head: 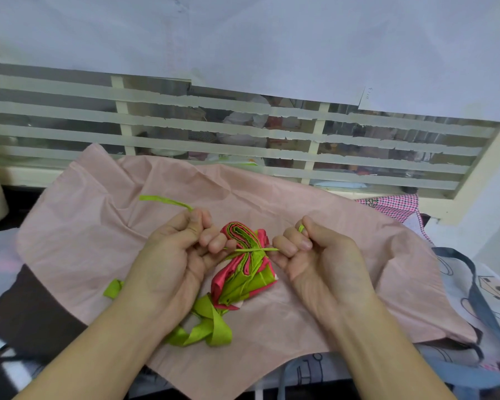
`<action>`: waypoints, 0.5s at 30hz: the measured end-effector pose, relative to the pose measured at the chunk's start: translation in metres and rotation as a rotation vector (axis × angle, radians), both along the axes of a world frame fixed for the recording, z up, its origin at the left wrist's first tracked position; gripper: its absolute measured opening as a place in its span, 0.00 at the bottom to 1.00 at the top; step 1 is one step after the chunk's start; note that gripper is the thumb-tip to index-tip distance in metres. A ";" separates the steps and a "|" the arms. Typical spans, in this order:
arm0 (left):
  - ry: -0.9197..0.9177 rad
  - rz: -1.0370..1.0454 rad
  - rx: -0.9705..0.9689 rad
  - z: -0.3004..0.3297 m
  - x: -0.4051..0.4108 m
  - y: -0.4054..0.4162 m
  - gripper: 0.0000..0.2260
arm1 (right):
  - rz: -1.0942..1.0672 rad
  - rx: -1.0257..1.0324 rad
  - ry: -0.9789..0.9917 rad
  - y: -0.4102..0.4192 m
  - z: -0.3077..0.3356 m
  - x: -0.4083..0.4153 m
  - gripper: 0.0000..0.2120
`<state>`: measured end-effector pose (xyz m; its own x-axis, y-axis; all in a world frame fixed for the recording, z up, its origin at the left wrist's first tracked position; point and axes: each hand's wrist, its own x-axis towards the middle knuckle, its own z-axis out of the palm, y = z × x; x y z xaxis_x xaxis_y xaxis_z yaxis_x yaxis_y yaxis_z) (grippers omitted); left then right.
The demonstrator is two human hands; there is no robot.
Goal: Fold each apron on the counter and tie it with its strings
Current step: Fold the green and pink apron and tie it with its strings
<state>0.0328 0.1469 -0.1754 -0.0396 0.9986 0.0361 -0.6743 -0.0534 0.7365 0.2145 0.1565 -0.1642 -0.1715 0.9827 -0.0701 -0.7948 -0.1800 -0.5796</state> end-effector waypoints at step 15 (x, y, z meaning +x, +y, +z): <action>1.052 0.154 0.282 -0.010 0.005 -0.008 0.11 | 0.031 0.561 -0.374 -0.010 -0.005 -0.006 0.19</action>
